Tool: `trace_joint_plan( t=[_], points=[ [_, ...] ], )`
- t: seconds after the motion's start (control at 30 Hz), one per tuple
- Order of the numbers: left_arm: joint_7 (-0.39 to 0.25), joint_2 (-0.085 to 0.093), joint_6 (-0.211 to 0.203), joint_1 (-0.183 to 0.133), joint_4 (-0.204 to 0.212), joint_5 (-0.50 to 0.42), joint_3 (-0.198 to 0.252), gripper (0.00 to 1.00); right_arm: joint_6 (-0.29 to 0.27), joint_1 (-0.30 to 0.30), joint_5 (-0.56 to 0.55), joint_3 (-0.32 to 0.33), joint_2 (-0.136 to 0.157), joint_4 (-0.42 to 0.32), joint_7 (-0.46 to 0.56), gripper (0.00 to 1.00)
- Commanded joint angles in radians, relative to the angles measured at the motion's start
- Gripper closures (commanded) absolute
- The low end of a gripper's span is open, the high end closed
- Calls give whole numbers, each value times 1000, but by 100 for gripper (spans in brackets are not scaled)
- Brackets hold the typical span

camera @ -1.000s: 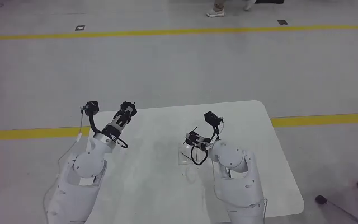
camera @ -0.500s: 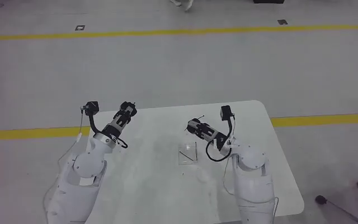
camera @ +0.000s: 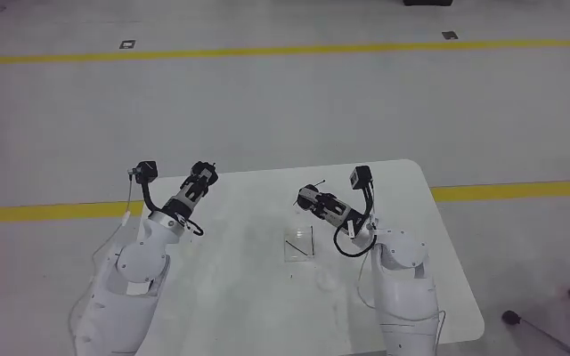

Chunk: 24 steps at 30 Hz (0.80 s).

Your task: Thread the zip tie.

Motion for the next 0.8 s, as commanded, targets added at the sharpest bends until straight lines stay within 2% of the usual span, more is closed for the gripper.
trace_joint_plan(
  t=[0.0,0.17,0.47,0.6,0.77],
  points=[
    [0,0,0,0,0,0,0,100,-1,0,-3,-1,0,-1,-5,100],
    [-18,1,11,2,-9,-9,11,100,-67,9,-65,-26,14,-22,-74,100],
    [-128,9,91,31,-66,-7,27,100,-201,56,-134,-76,39,2,-173,100],
    [-149,11,119,45,-83,-7,41,100,-217,78,-179,-105,50,14,-206,100],
    [-144,11,136,50,-75,11,64,100,-217,92,-192,-132,57,30,-231,100]
  ],
)
